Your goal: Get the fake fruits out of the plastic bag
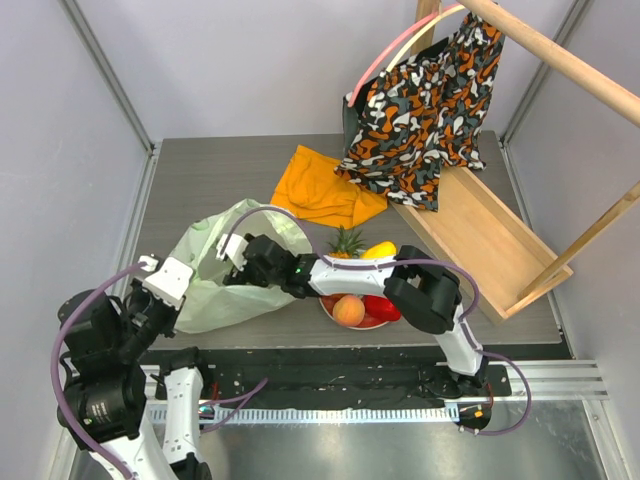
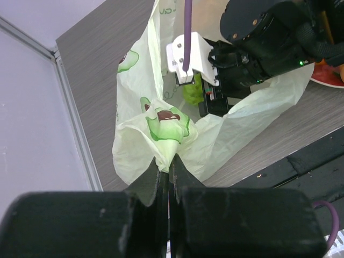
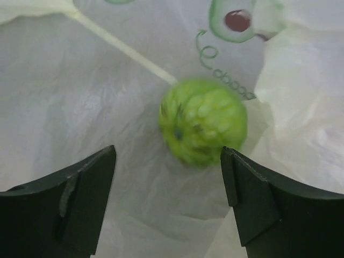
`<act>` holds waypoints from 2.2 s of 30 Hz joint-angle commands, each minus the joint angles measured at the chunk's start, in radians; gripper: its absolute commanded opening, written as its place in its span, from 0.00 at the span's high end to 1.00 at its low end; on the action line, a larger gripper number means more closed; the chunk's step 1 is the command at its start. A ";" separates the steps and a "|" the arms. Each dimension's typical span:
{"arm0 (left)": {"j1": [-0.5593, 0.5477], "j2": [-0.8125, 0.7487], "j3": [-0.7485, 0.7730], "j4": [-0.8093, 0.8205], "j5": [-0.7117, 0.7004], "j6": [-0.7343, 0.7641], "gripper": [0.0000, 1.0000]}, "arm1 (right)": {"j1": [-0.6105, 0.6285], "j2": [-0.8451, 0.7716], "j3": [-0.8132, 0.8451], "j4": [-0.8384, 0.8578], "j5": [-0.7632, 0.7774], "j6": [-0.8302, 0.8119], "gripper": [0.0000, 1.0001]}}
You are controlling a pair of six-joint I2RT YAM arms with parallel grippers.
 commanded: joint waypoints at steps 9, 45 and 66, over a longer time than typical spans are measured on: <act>-0.002 0.005 -0.071 -0.297 0.028 0.023 1.00 | 0.002 0.009 0.042 0.073 -0.092 -0.086 0.55; -0.004 0.038 -0.323 -0.280 -0.114 0.193 1.00 | 0.034 -0.201 -0.093 -0.038 -0.340 -0.048 0.58; -0.004 0.039 -0.351 -0.298 -0.245 0.302 1.00 | 0.014 -0.060 0.006 0.142 -0.074 0.143 0.15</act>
